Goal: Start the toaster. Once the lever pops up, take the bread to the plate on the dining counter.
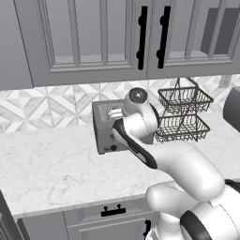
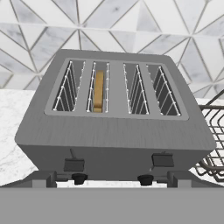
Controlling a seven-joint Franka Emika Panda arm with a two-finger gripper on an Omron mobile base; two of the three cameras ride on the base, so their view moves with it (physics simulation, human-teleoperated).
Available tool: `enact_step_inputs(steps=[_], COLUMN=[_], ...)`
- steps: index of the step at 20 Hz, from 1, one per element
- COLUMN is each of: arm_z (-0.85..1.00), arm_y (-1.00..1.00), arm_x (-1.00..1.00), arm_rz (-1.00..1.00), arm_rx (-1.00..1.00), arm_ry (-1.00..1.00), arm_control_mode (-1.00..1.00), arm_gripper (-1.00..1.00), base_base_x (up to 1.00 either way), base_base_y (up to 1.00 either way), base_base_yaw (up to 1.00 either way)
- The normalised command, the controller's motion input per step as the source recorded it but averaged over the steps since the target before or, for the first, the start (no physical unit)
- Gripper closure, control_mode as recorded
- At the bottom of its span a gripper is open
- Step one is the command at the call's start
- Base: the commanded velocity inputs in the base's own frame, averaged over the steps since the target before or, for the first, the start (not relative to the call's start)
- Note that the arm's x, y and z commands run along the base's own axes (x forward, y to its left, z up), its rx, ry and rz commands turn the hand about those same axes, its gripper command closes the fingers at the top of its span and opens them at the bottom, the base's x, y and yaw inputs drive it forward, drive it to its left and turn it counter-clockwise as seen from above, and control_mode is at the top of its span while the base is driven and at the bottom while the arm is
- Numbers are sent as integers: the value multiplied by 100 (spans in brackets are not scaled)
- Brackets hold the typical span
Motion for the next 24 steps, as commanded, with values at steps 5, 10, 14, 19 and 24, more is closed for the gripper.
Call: enact_step_inputs(steps=[5,10,14,19,24], arm_z=[0,0,0,0,0], arm_y=[0,0,0,0,0], arm_x=[0,0,0,0,0], arm_rz=[0,0,0,0,0], arm_rx=[0,0,0,0,0], arm_ry=[0,0,0,0,0], arm_control_mode=[-100,-100,-100,-100,-100], arm_gripper=[-100,-100,-100,-100,-100], base_base_x=[0,0,0,0,0], base_base_y=[0,0,0,0,0], base_base_yaw=[0,0,0,0,0])
